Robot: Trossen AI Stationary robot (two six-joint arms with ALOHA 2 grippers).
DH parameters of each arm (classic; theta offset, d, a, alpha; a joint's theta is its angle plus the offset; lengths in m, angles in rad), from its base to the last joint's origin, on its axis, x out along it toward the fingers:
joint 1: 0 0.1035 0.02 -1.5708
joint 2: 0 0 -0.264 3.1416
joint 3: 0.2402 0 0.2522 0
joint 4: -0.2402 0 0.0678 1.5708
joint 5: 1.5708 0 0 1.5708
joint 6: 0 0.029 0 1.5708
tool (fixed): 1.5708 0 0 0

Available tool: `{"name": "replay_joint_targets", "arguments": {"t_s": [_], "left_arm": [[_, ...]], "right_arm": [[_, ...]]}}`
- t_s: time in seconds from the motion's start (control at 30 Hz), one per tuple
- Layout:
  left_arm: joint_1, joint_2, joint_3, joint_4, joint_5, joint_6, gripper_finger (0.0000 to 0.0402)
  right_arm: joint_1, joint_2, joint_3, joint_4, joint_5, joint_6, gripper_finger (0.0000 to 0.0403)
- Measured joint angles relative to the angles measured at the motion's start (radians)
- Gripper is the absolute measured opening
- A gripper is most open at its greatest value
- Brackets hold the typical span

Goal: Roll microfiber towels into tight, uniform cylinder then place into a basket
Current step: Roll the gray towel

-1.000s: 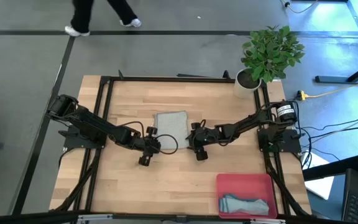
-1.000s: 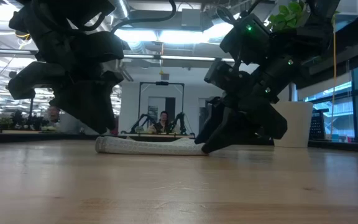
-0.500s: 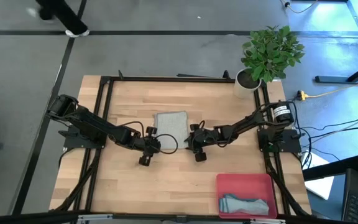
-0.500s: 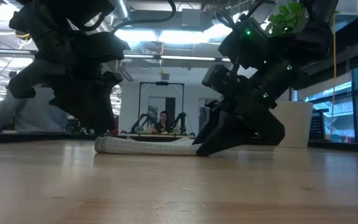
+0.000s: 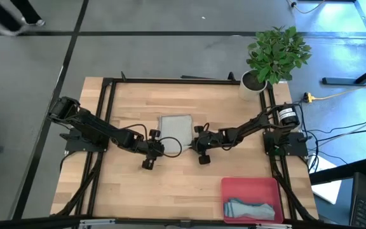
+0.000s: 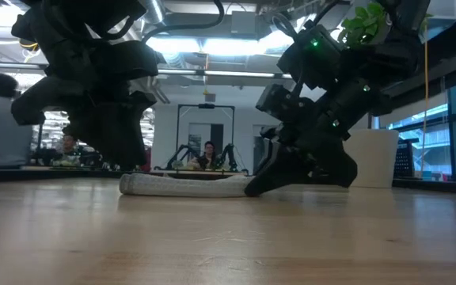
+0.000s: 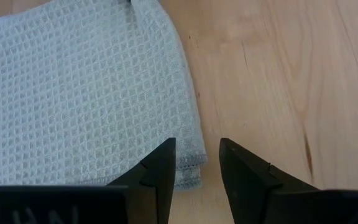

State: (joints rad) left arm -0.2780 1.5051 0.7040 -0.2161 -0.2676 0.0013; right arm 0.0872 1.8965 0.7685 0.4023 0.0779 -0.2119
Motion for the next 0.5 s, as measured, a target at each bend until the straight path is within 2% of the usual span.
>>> {"name": "replay_joint_targets", "arguments": {"t_s": [0.2,0.5], "left_arm": [[0.000,0.016,0.000,0.022,-0.003,-0.047,0.0115],[0.008,0.118,0.001,0.057,-0.001,-0.045,0.0115]], "right_arm": [[0.000,0.000,0.000,-0.001,-0.001,0.000,0.0015],[0.001,0.000,0.000,0.003,0.007,0.001,0.0025]]}}
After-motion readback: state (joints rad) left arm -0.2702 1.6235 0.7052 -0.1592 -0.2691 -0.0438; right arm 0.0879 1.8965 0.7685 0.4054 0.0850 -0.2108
